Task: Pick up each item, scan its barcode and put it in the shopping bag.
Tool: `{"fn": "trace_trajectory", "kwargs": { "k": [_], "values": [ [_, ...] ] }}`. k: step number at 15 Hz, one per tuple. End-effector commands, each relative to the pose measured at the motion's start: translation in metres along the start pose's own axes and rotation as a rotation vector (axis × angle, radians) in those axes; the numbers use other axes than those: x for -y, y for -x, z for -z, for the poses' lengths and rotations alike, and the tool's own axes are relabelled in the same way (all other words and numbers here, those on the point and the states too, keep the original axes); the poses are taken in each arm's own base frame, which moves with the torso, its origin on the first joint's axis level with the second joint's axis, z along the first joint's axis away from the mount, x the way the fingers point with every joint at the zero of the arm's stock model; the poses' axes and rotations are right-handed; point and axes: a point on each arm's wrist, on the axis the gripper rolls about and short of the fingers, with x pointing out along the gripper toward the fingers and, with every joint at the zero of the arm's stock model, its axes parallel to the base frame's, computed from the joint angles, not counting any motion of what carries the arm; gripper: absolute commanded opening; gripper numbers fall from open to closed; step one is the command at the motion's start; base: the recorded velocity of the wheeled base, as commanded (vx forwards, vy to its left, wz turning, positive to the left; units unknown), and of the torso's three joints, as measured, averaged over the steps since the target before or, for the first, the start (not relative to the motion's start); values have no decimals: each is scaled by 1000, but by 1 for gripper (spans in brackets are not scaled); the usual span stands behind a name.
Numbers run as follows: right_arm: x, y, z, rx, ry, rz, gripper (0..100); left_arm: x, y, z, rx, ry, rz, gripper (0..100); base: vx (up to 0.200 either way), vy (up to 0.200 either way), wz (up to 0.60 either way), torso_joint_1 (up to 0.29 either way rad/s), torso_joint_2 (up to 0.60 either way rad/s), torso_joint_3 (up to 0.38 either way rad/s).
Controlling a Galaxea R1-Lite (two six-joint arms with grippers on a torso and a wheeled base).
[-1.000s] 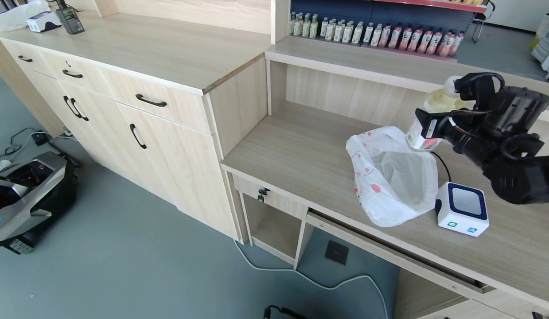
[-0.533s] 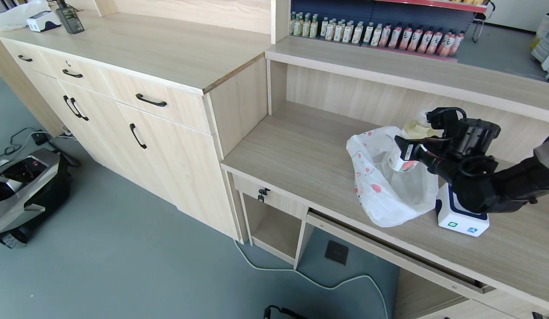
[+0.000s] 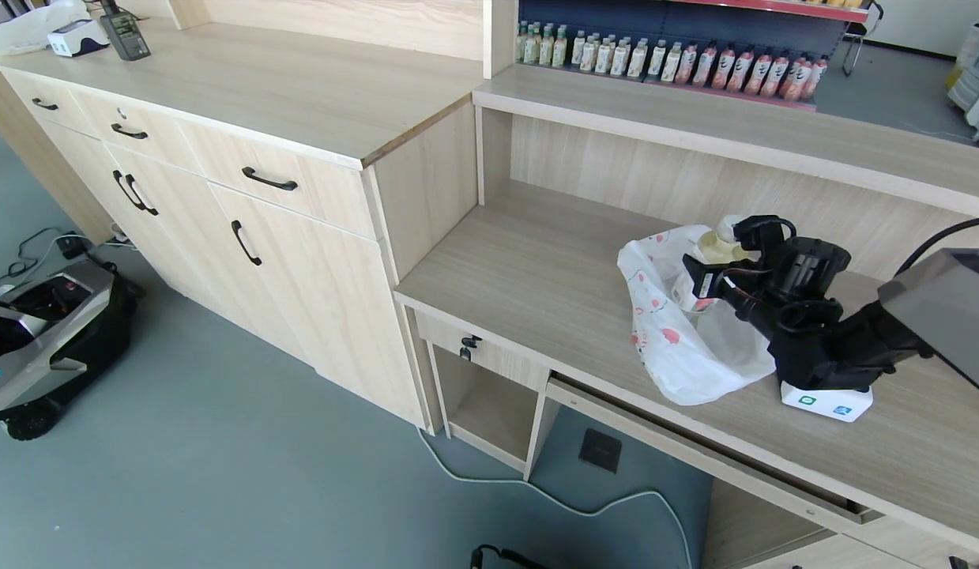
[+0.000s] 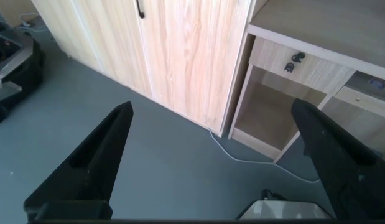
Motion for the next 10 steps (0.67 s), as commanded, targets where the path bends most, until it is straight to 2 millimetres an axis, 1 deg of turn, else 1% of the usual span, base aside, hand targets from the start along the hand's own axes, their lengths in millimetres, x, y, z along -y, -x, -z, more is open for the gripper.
{"fn": "trace_trajectory", "kwargs": {
  "k": [1,3,6,10],
  "values": [
    [-2,-9,14,-10,0,-4,0,0,0,0,1,1,-1,100,0,0,0,0,0,0],
    [-2,-10,21,-16,0,-5,0,0,0,0,1,1,-1,100,0,0,0,0,0,0],
    [-3,-11,35,31,4,-32,0,0,0,0,1,1,-1,100,0,0,0,0,0,0],
    [-4,-9,40,15,4,-55,0,0,0,0,1,1,-1,100,0,0,0,0,0,0]
  ]
}}
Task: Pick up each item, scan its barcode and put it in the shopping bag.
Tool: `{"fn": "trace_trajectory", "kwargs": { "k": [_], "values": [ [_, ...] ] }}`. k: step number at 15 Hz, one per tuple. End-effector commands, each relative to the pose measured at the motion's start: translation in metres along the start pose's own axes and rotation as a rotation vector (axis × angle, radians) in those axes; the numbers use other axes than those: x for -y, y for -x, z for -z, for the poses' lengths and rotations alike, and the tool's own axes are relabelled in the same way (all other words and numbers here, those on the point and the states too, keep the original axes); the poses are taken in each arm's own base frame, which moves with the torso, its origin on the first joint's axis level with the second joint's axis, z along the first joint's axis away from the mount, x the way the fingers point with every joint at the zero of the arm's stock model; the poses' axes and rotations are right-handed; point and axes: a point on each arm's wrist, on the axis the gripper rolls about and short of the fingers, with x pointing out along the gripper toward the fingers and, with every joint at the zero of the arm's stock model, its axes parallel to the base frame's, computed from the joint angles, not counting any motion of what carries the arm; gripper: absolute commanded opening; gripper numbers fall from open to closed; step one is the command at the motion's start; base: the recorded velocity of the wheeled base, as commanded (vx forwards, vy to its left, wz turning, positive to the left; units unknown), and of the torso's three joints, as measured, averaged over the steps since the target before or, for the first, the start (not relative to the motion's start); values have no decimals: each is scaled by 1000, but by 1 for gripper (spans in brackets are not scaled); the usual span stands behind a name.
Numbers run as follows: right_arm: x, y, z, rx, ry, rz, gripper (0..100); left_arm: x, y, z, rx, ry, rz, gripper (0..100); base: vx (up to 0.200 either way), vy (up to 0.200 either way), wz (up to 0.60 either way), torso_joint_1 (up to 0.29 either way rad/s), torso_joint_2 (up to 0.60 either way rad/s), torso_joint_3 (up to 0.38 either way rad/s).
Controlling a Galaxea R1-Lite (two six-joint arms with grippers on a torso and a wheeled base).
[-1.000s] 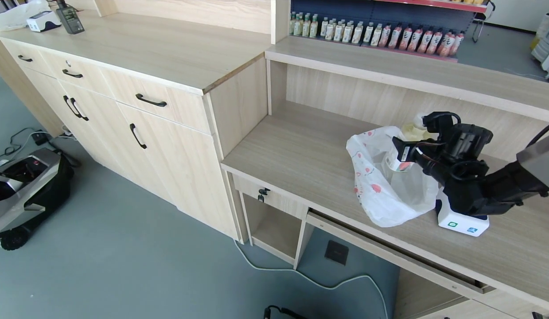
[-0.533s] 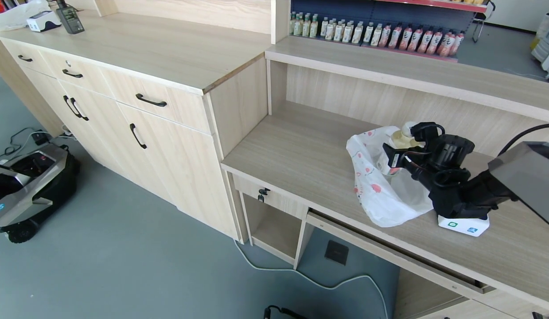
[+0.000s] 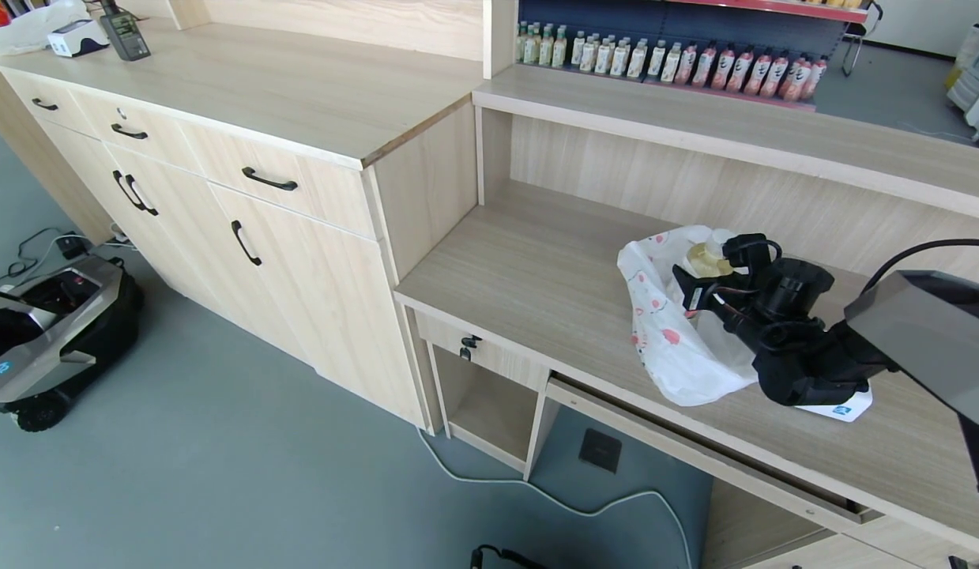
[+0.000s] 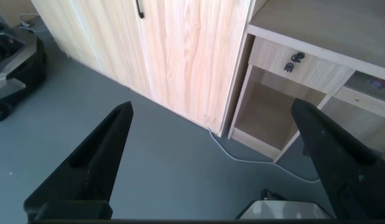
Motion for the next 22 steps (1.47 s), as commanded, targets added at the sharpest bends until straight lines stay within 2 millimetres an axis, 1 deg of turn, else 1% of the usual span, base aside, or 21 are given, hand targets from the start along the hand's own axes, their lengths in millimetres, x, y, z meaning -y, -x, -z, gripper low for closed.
{"fn": "trace_trajectory", "kwargs": {
  "k": [1,3,4,5,7,8,9,10,11,12,13,14,15,16,17,18,19,20,22],
  "values": [
    [0,0,6,-19,-3,0,0,0,0,0,1,0,-1,100,0,0,0,0,0,0],
    [4,2,8,-30,-1,7,0,0,0,0,1,0,-1,100,0,0,0,0,0,0],
    [4,3,8,-33,1,8,100,0,0,0,1,0,-1,100,0,0,0,0,0,0],
    [4,3,8,-33,1,8,100,0,0,0,1,0,-1,100,0,0,0,0,0,0],
    [7,8,-28,19,8,12,100,0,0,0,1,0,-1,100,0,0,0,0,0,0],
    [8,18,-54,29,12,14,100,0,0,0,1,0,-1,100,0,0,0,0,0,0],
    [8,35,-83,23,21,14,100,0,0,0,1,0,-1,100,0,0,0,0,0,0],
    [8,61,-113,1,24,14,100,0,0,0,1,0,-1,100,0,0,0,0,0,0],
    [8,77,-130,-5,31,13,100,0,0,0,1,0,-1,100,0,0,0,0,0,0],
    [10,119,-165,-2,71,29,100,0,0,0,1,0,-1,100,0,0,0,0,0,0],
    [15,149,-181,-2,94,52,100,0,0,0,1,0,-1,100,0,0,0,0,0,0],
    [19,173,-188,-3,102,79,100,0,0,0,1,0,-1,100,0,0,0,0,0,0],
    [28,195,-181,-37,132,126,100,0,0,0,1,0,-2,100,0,0,0,0,0,0],
    [34,208,-174,-70,172,162,100,0,0,0,1,0,-1,100,0,0,-600,-2,-2,7],
    [53,240,-156,-169,290,260,100,0,0,0,1,0,-1,100,0,0,-600,2,-2,7],
    [66,266,-144,-249,346,349,100,0,0,0,1,0,-1,100,0,0,-600,-7,-2,7],
    [69,272,-145,-261,336,378,100,0,0,0,1,0,-1,100,0,0,-600,-12,2,2],
    [76,279,-150,-288,300,465,100,0,0,0,1,0,-1,100,0,0,-600,7,7,2],
    [86,285,-149,-340,270,633,100,0,0,0,1,0,-1,100,0,0,-600,0,0,2]
  ]
}}
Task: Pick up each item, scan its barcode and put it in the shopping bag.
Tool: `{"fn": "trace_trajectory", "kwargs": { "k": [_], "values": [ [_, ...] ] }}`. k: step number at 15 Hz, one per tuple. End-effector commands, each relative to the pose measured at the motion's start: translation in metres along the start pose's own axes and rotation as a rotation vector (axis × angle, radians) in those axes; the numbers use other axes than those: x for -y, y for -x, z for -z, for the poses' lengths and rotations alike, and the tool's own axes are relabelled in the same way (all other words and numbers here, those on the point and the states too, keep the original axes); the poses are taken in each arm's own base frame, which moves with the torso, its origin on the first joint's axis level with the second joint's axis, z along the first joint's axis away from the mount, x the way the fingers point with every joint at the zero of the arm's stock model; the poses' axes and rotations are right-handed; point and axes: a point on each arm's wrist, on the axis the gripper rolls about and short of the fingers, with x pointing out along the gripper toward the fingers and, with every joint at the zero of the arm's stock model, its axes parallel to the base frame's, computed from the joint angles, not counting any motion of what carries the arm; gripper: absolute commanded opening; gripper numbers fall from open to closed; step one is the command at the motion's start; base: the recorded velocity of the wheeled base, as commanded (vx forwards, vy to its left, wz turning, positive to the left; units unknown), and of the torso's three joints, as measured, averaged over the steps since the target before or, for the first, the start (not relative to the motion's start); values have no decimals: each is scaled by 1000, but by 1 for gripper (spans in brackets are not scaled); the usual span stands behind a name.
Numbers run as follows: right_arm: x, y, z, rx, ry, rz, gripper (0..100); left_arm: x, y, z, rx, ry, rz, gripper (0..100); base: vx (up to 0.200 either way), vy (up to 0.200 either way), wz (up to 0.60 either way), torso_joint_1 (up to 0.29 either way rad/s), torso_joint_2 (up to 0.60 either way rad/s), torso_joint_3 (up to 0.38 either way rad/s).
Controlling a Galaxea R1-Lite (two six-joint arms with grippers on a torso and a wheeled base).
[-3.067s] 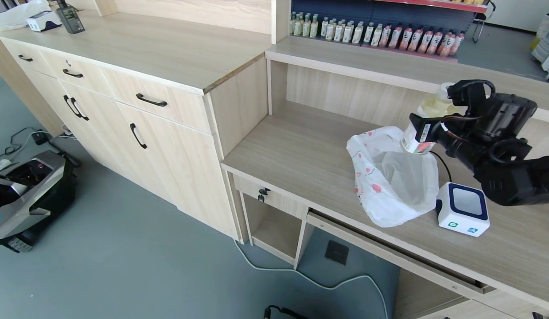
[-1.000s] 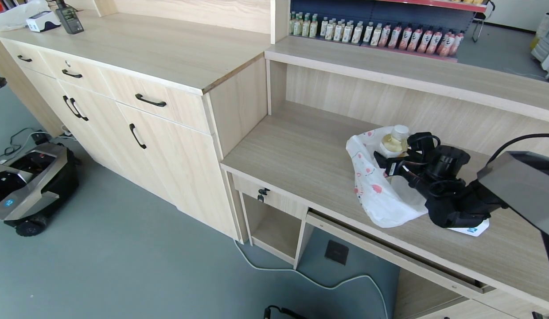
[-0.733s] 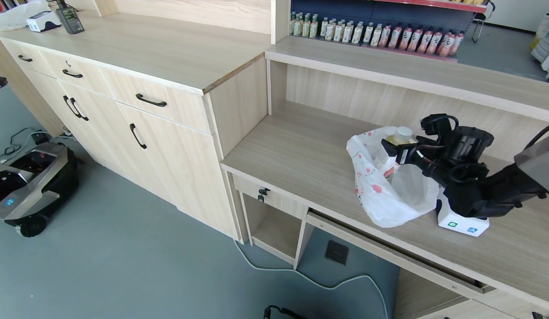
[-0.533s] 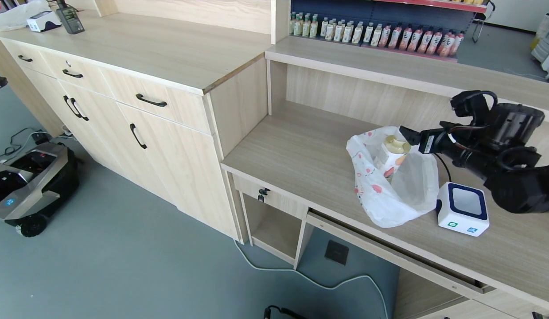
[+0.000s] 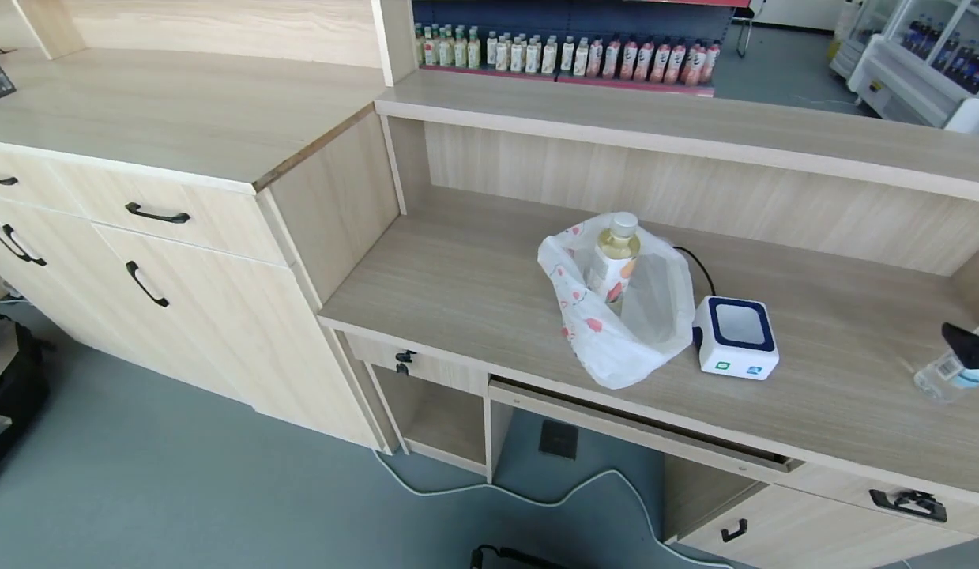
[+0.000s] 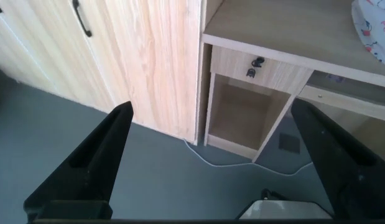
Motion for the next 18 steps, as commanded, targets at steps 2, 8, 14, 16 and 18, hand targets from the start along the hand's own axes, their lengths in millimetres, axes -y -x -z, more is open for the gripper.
{"fn": "trace_trajectory", "kwargs": {
  "k": [2,8,14,16,18],
  "values": [
    [23,4,4,-61,-55,182,100,0,0,0,1,0,0,100,0,0,-600,2,2,2],
    [18,-90,33,-27,-273,35,100,0,0,0,1,0,-2,100,0,0,0,0,0,0],
    [17,-130,60,-23,-261,1,100,0,0,0,1,0,0,100,0,0,0,0,0,0],
    [23,-140,66,-32,-241,17,100,0,0,0,1,0,0,100,0,0,0,0,0,0],
    [26,-150,70,-30,-242,27,100,0,0,0,1,0,0,100,0,0,0,0,0,0]
  ]
}}
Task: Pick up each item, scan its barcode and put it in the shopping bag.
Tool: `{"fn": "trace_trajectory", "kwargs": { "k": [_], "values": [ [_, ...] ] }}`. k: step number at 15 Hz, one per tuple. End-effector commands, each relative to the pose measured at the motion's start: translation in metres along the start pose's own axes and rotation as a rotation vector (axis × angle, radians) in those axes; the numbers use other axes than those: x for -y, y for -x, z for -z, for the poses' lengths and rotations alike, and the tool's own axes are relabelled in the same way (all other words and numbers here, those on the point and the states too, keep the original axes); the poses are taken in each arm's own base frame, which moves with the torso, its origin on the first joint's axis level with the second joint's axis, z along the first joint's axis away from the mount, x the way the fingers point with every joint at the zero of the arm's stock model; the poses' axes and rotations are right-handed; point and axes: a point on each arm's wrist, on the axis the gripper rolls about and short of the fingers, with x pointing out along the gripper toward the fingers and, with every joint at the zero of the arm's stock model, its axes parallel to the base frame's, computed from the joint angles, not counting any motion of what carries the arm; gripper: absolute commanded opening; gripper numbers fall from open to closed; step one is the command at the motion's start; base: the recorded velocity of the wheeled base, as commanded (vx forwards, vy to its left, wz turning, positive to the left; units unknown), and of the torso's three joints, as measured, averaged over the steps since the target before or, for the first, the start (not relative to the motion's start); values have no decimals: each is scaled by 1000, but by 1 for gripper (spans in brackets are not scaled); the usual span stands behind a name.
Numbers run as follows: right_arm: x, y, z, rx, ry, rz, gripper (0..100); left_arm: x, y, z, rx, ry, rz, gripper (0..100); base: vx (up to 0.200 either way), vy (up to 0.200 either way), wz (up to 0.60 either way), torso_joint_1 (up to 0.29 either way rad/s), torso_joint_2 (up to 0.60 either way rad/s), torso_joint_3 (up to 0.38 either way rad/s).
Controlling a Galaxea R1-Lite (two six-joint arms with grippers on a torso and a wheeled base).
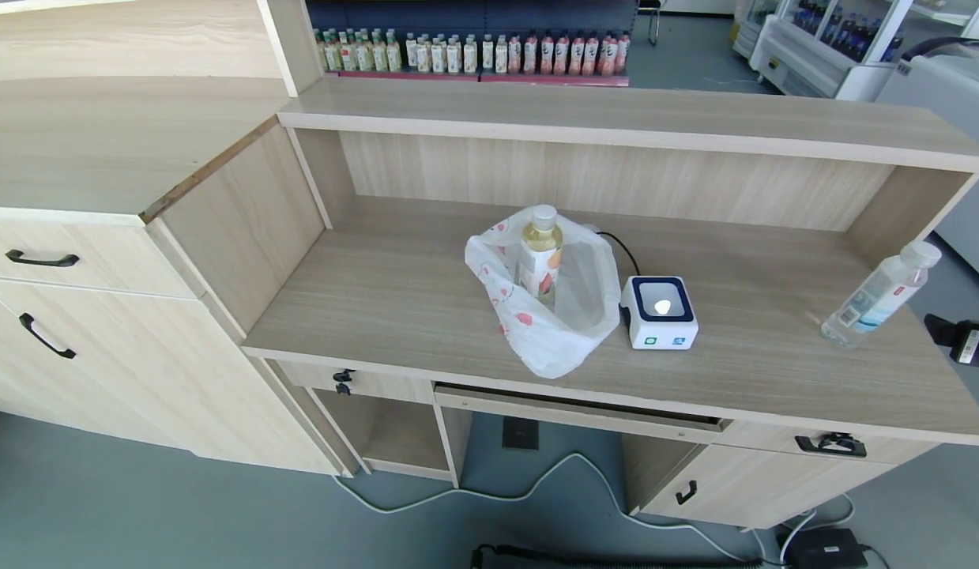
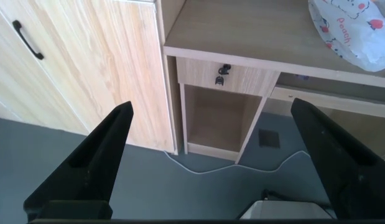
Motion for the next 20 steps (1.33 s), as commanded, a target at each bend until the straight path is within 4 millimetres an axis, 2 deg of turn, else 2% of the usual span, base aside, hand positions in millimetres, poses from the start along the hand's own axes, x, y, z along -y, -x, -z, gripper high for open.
{"fn": "trace_trajectory", "kwargs": {
  "k": [1,11,16,20],
  "values": [
    [3,-18,13,-26,-1,4,100,0,0,0,1,-1,0,100,0,0,0,0,0,0],
    [1,-43,12,12,-36,-76,100,0,0,0,1,1,0,100,0,0,0,0,0,0],
    [-20,-55,8,32,-28,-147,100,0,0,0,1,1,0,100,0,0,0,0,0,0],
    [-27,-62,11,34,-25,-164,100,0,0,0,1,1,0,100,0,0,0,0,0,0]
  ]
}}
